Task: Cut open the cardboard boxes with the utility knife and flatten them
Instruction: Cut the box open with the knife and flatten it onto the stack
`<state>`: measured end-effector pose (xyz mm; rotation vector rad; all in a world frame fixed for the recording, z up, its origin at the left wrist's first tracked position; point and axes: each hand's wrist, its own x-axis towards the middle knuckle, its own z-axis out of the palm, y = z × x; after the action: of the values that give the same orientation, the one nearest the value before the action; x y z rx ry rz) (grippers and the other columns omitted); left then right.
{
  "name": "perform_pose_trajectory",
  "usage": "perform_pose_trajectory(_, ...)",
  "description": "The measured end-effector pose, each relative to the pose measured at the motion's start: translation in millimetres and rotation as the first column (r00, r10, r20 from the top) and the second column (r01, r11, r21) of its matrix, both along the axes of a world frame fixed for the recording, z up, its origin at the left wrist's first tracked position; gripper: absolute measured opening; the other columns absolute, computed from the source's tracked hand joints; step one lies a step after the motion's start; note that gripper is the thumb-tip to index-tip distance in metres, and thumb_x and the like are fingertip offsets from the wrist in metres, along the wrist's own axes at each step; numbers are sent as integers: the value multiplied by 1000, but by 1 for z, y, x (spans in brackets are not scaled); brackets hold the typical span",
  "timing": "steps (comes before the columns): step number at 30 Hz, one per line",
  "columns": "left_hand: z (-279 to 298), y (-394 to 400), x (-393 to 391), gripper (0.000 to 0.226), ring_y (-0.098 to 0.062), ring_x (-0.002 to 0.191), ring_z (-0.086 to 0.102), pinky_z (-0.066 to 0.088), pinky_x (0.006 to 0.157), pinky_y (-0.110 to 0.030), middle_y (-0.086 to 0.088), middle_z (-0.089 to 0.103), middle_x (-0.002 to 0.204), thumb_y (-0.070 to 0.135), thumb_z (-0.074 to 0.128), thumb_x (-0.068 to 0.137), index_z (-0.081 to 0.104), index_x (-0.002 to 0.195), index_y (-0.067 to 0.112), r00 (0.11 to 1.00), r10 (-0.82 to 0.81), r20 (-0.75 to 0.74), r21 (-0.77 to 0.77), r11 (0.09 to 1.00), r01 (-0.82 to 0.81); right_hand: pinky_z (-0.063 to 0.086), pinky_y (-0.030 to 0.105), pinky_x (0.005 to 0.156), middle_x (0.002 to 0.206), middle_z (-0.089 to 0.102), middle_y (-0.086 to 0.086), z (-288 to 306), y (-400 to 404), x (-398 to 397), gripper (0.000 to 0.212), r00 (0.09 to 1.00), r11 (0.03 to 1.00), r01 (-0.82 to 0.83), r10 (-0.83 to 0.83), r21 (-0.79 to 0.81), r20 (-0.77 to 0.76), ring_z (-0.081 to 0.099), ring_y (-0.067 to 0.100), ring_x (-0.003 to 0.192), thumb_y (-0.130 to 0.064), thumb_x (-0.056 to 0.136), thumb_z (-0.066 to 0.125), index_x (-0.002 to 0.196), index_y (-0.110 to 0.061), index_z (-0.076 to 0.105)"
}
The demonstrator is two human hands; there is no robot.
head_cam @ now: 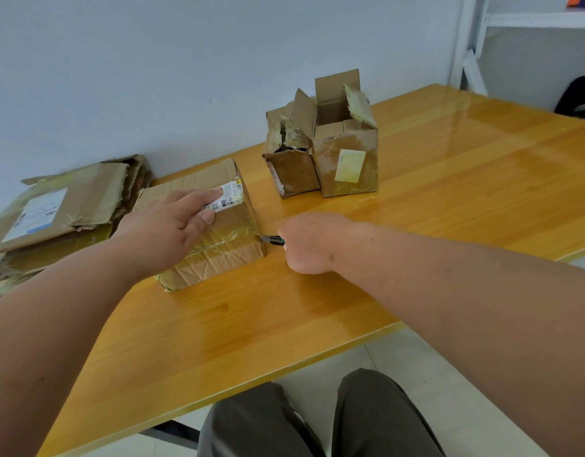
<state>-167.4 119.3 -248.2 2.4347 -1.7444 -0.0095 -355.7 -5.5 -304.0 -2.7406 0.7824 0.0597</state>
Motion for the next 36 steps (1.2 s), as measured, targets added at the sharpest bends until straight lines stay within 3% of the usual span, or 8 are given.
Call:
perform_pose_trajectory(5,0,0,0,61,-20,126,42,42,98,-51,10,37,145,65,18,84,31,143,52,1000,1,-11,8,1000,-1,37,30,54,83,56,2,4,7,-1,16,999,999,28,-27,27,-32,54,18,71,-13,93,42,89,-16,57)
perform_pose_trajectory(9,1,2,0,61,-20,125,44,42,98,-50,9,38,145,64,18,84,31,143,51,1000,3,-30,1,1000,-3,44,30,54,78,57,1,4,15,0,16,993,998,-38,31,-57,-116,56,18,67,-14,89,44,79,-17,57)
perform_pose_trajectory(14,1,1,0,62,-20,129,42,40,100,-50,10,36,147,65,16,85,29,144,51,1000,-1,-2,17,1000,1,38,29,53,78,55,0,1,3,-3,16,999,998,42,-40,39,-32,52,16,66,-15,89,42,84,-16,58)
perform_pose_trajectory(19,2,1,-1,59,-19,128,43,41,100,-48,12,35,148,62,18,87,29,144,51,1000,-4,-3,13,1000,4,39,31,54,80,56,-1,-5,-5,-6,17,995,999,46,-46,-8,83,55,18,70,-21,93,41,78,-23,49)
perform_pose_trajectory(24,16,7,11,49,-9,127,40,29,106,-30,25,36,141,36,51,97,33,135,61,966,-39,-256,41,998,51,36,31,54,79,54,-1,-8,-4,-3,19,995,999,38,-36,-12,95,53,16,70,-21,94,42,75,-25,44)
perform_pose_trajectory(27,25,16,26,50,-10,123,42,30,100,-29,18,43,138,34,57,95,38,132,60,967,18,-254,28,1000,-11,37,31,55,79,54,-1,-8,-1,-4,21,994,998,61,-61,-1,92,52,16,70,-21,96,42,76,-24,45)
perform_pose_trajectory(31,14,23,27,45,-13,137,33,25,112,-32,18,34,151,40,46,97,41,142,43,983,13,-183,2,1000,-13,35,31,53,81,55,2,-1,7,2,21,976,982,123,-146,144,160,50,17,67,-20,99,40,79,-21,46)
perform_pose_trajectory(36,16,10,16,55,-24,126,42,41,103,-45,7,40,143,66,36,87,38,140,53,995,99,23,55,993,-100,59,40,67,92,65,16,8,14,12,16,859,821,184,-402,541,318,68,29,74,-8,97,43,112,-9,49)
